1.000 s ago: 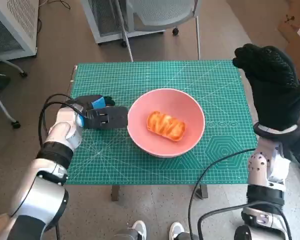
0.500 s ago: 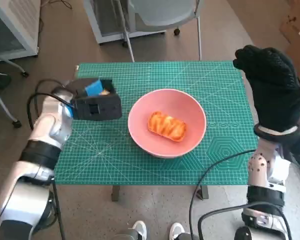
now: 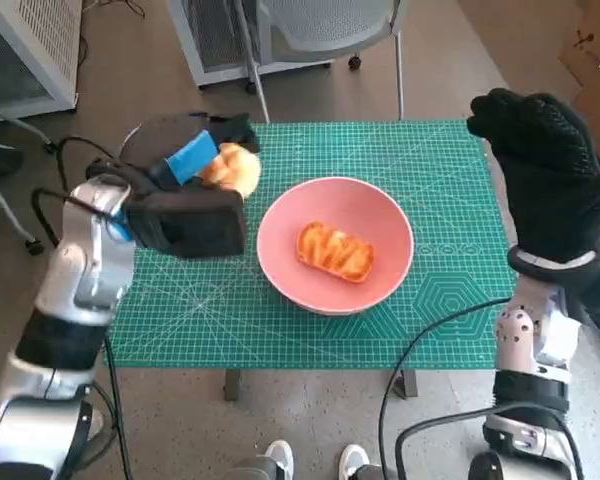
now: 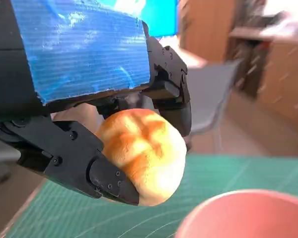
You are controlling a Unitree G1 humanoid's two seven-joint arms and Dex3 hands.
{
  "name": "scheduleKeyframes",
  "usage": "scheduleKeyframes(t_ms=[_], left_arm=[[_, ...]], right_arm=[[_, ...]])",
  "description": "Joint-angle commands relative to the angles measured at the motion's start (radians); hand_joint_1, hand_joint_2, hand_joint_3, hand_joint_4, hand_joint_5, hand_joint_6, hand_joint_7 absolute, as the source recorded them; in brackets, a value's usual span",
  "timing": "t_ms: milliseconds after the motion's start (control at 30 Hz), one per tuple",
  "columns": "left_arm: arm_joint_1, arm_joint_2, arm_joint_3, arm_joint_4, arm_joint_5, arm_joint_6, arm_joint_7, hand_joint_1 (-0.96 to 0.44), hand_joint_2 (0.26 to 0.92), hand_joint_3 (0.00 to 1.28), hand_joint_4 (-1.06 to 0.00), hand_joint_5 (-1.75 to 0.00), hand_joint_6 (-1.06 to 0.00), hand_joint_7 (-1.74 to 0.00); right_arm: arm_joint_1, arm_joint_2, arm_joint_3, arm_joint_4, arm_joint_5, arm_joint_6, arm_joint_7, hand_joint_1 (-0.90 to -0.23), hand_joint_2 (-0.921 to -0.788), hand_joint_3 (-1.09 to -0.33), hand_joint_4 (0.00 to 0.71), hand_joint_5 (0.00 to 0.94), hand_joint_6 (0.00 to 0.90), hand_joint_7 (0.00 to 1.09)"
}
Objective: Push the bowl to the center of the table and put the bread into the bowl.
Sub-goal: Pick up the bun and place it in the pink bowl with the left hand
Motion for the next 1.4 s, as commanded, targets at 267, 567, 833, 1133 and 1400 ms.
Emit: scheduleKeyframes(t_ms=[267,567,833,1133,1400], left_arm=[[-0.013,-0.136,-0.098,-0.187,0.0,-0.038,-0.053,0.0,0.911,0.01,-0.8,-1.05,-0.69,-1.09],[-0.064,-0.208,-0.164,0.021,0.01,-0.134,-0.034,0.0,0.919,0.01,-0.77,-1.07,-0.67,-1.13],[-0.102,-0.256,-0.167,0.197,-0.029,-0.139,-0.084,0.0,0.92,0.06,-0.71,-1.15,-0.62,-1.17],[-0.092,-0.265,-0.149,0.221,-0.071,-0.037,-0.188,-0.17,0.824,0.02,-0.2,-0.09,-0.3,-0.18],[-0.075,-0.252,-0.137,0.219,-0.077,-0.08,-0.159,-0.27,0.81,0.0,-0.07,0.0,-0.24,-0.05]], right_arm=[[0.026,0.01,0.01,0.013,-0.019,-0.002,-0.01,-0.654,-0.921,-0.724,0.285,0.0,0.369,0.0],[0.042,0.012,0.013,-0.014,-0.021,0.003,-0.016,-0.652,-0.921,-0.731,0.291,0.003,0.371,0.0],[0.063,0.004,0.009,-0.048,-0.012,0.018,-0.02,-0.656,-0.921,-0.731,0.292,0.002,0.373,0.0],[0.073,0.001,0.003,-0.067,-0.007,0.031,-0.024,-0.66,-0.921,-0.725,0.293,0.002,0.373,0.0],[0.067,0.002,0.003,-0.06,-0.011,0.027,-0.029,-0.659,-0.921,-0.722,0.291,0.001,0.368,0.0]])
